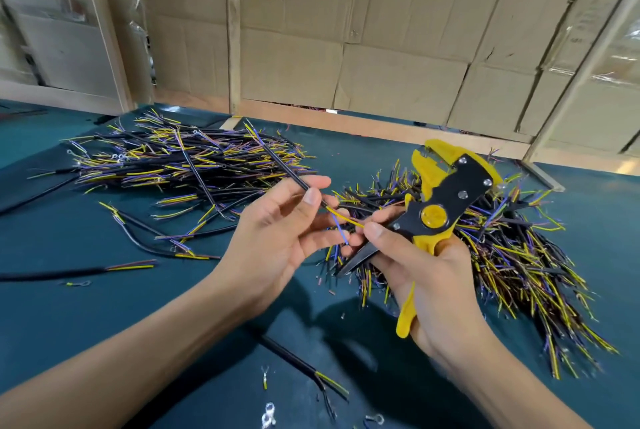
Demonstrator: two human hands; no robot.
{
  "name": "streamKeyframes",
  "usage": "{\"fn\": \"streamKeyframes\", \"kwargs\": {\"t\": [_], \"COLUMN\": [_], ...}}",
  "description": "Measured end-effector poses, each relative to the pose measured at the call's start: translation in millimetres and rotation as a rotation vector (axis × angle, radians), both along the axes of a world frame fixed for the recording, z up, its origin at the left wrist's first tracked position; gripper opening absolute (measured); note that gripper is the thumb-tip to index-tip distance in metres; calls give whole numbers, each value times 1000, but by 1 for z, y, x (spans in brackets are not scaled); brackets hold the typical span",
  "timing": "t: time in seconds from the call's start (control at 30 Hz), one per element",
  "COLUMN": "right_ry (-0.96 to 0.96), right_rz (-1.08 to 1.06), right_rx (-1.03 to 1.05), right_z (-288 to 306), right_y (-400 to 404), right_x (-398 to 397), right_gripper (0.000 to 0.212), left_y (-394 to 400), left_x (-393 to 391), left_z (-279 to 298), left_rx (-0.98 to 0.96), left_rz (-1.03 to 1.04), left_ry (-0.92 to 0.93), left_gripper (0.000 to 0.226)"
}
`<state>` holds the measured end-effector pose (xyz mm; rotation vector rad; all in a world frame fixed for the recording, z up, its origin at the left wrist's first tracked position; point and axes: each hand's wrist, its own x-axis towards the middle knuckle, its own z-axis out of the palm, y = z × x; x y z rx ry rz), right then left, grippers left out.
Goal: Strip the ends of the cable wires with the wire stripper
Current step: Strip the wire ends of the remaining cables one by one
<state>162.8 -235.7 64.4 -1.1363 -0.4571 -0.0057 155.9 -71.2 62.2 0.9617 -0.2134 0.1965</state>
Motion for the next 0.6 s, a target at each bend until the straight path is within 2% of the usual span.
{"fn": "streamKeyframes", "kwargs": {"t": [0.3,0.6], "right_ry": [26,33], "right_rz": [-123,-92], "right_rx": [-65,-68], "right_z": [-1,1], "right_y": [-2,-6], "right_x": [3,7], "right_gripper": [17,16], "left_y": [7,24], "left_x": [1,-2], "left_z": [2,5], "left_rx": [182,342], "left_rz": [-62,-389], "left_ry": [90,202], "left_gripper": [40,24]}}
